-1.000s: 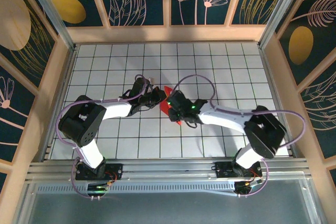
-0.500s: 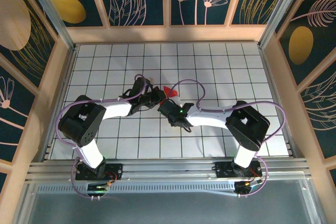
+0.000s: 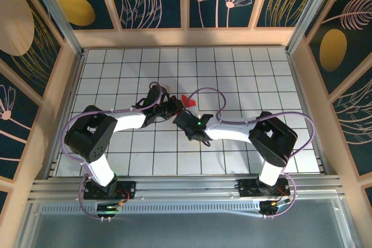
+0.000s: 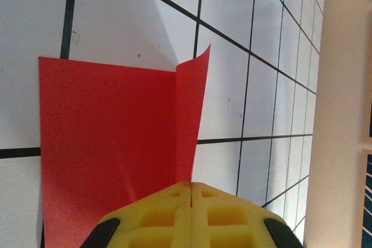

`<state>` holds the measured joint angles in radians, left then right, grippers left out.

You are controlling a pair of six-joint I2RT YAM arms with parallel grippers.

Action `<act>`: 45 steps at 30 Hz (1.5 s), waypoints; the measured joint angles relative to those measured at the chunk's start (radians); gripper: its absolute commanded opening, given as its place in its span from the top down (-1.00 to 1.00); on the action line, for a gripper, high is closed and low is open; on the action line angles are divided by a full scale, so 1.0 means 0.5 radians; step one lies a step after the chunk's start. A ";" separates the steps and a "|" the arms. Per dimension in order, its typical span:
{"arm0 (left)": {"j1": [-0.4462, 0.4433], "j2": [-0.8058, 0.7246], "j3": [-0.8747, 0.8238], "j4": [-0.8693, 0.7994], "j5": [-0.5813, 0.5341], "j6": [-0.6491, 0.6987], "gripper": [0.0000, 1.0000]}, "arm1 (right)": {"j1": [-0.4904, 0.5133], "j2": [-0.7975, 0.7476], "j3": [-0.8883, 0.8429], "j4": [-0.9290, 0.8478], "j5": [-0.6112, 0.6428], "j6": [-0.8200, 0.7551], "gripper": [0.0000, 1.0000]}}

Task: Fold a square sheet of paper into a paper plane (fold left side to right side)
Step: Fourth fold the wing at the center of the table.

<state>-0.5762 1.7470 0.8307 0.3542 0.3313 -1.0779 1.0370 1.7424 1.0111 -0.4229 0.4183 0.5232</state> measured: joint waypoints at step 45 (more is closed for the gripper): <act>0.069 -0.372 -0.261 -0.312 0.198 0.336 0.01 | -0.758 -0.370 -0.715 0.866 -1.837 -0.318 1.00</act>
<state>-0.5415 1.5612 0.7002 0.1982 0.4305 -0.9096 0.6579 1.5574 0.6537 0.0101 -0.5003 0.3641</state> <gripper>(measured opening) 0.496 0.052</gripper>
